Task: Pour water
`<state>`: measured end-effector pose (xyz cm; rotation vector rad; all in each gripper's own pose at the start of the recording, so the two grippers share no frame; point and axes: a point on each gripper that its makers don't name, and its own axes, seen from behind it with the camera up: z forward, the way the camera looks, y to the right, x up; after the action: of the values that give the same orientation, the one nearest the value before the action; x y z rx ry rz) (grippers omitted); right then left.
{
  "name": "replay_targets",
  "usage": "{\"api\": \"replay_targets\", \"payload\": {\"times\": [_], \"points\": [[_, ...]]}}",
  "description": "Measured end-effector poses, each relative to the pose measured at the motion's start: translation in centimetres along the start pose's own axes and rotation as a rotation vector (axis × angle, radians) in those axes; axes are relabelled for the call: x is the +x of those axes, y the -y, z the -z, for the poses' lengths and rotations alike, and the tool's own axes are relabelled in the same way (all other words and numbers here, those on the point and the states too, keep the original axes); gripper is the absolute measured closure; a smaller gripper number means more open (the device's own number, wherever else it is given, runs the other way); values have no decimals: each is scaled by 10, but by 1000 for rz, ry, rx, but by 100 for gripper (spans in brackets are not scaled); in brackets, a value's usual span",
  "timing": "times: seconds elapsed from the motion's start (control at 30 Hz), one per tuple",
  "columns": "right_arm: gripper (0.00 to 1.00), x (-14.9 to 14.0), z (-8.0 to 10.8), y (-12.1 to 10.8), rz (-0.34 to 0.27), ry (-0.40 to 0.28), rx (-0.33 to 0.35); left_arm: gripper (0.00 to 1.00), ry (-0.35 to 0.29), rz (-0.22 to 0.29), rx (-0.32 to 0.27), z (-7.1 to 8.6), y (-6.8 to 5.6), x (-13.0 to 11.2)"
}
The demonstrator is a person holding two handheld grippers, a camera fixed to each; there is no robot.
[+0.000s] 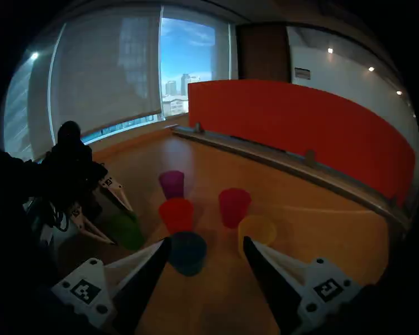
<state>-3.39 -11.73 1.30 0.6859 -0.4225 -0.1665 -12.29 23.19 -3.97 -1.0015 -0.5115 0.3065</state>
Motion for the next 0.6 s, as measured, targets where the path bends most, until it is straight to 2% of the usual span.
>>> {"api": "replay_targets", "payload": {"times": [0.2, 0.4, 0.6], "points": [[1, -2, -1, -3, -1, 4, -4, 3, -16, 14, 8, -3, 3, 4], [1, -3, -1, -3, -8, 3, 0, 13, -17, 10, 19, -3, 6, 3], [1, -5, -2, -2, -6, 8, 3, 13, -23, -2, 22, -2, 5, 3]]}}
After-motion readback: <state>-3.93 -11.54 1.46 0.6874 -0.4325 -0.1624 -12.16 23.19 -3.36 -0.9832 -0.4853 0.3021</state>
